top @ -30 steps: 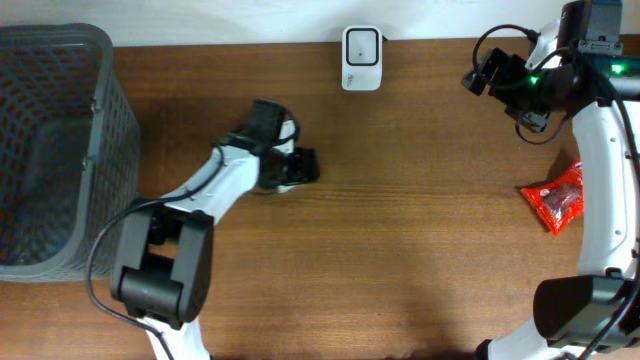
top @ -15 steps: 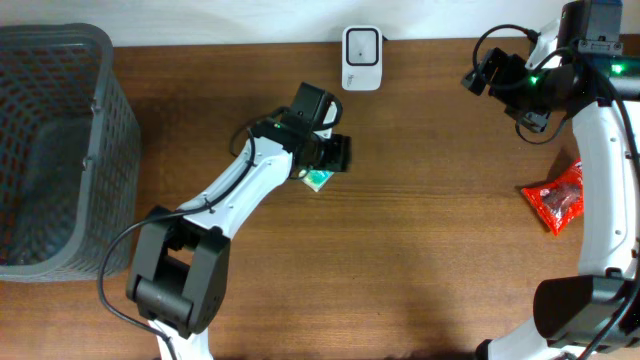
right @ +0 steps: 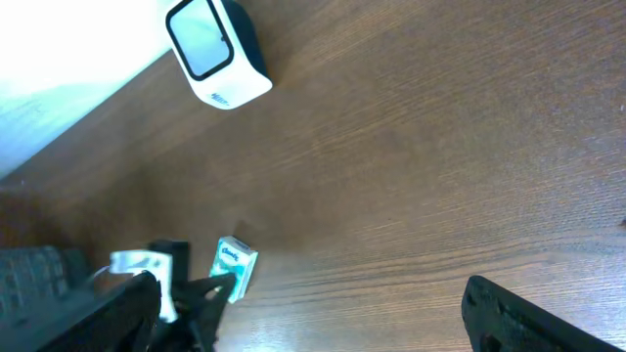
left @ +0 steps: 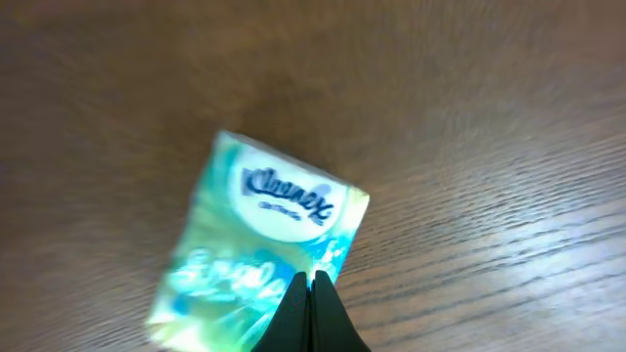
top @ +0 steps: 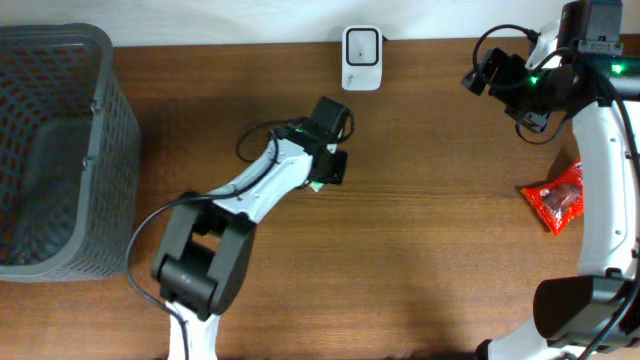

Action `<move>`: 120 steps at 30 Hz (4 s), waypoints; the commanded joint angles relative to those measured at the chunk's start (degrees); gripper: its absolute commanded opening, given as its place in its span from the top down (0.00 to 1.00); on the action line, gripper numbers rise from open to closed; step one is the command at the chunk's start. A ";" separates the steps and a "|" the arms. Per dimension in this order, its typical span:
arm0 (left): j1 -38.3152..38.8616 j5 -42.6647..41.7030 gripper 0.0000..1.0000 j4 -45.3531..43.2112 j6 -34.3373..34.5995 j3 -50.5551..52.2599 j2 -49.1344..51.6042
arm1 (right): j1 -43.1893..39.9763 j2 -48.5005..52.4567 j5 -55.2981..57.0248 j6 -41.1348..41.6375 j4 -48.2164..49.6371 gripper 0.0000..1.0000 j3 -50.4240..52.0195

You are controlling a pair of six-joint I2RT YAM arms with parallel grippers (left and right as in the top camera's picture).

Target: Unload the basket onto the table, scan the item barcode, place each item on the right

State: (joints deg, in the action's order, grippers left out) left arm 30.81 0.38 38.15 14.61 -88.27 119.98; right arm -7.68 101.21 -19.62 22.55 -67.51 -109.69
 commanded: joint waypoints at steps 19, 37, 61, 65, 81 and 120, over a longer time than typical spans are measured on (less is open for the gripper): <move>1.90 -3.82 1.00 0.07 2.75 -0.61 5.05 | 0.17 0.26 -0.07 0.44 0.00 0.02 -0.13; 0.22 8.96 1.00 11.54 2.69 -13.75 1.25 | 0.17 0.26 -0.07 0.44 0.00 0.01 -0.13; -1.62 -0.33 1.00 3.61 2.69 -4.33 2.32 | 0.17 0.26 -0.07 0.44 0.00 0.02 -0.13; -1.62 1.55 1.00 3.61 2.69 -4.33 2.32 | 0.17 0.26 -0.04 0.44 0.00 0.02 -0.13; -0.61 -1.97 1.00 4.37 2.75 -2.51 6.01 | 0.17 0.26 -0.07 0.44 0.00 0.02 -0.13; -15.96 -11.98 0.05 22.91 -1.03 -15.50 4.26 | 0.17 0.26 -0.07 0.44 0.00 0.01 -0.13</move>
State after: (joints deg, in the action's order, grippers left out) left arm 15.99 -1.72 61.84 15.62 -107.85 121.73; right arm -7.68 101.21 -19.62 22.55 -67.48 -109.69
